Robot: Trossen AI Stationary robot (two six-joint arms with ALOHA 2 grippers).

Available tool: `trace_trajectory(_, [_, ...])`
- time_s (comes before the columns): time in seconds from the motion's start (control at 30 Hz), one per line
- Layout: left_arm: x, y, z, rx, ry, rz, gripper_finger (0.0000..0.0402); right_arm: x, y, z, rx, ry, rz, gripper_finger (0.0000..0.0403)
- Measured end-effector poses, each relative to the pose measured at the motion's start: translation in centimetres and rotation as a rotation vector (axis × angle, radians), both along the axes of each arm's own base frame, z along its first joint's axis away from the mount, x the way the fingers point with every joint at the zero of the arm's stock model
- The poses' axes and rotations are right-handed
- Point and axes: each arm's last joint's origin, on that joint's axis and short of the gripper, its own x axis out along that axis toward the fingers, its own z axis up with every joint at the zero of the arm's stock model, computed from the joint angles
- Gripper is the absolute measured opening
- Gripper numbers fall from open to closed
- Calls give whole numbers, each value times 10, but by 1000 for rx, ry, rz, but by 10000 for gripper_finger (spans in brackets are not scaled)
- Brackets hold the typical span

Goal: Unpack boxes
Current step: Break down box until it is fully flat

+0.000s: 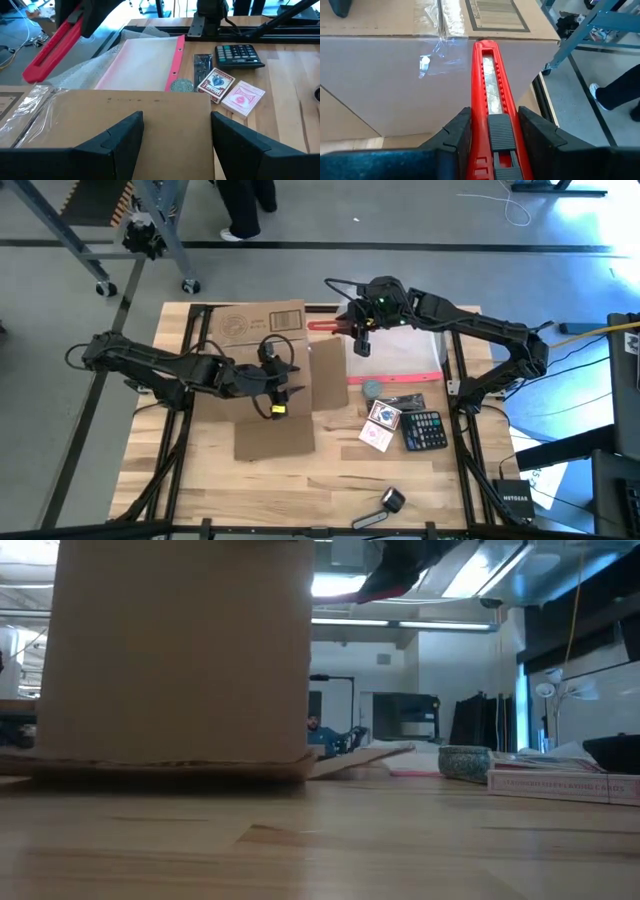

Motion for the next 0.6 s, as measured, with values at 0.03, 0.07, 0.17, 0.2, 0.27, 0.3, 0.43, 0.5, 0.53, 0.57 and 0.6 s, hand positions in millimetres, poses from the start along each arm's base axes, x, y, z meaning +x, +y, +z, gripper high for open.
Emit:
trace_trajectory(0.03, [0, 0, 0, 0, 0, 1, 219, 0, 0, -1, 4, 6, 2, 134])
trace_trajectory(0.07, [1, 1, -1, 1, 4, 2, 219, 0, 0, -1, 7, 13, 4, 134])
trace_trajectory(0.17, [3, 2, -2, 5, 10, 4, 219, 1, 0, -6, 33, 43, 23, 134])
trace_trajectory(0.2, [3, 2, -3, 7, 11, 4, 219, 1, 1, -8, 44, 52, 41, 133])
trace_trajectory(0.27, [5, 3, -3, 19, 2, 11, 219, 2, 4, -14, 92, 77, 105, 133])
trace_trajectory(0.3, [5, 4, -3, 37, 1, 33, 219, 3, 8, -15, 147, 58, 220, 131])
trace_trajectory(0.43, [6, 6, -3, 38, -5, 37, 219, 6, 14, -13, 172, 26, 289, 122])
trace_trajectory(0.5, [6, 6, -3, 35, -5, 34, 219, 5, 11, -14, 139, 48, 237, 112])
trace_trajectory(0.53, [6, 6, -3, 32, -6, 32, 219, 6, 11, -15, 126, 57, 221, 108])
trace_trajectory(0.57, [6, 5, -3, 31, -6, 28, 219, 6, 11, -15, 116, 61, 211, 104])
trace_trajectory(0.6, [6, 4, -3, 32, -6, 28, 219, 7, 12, -15, 108, 60, 207, 102])
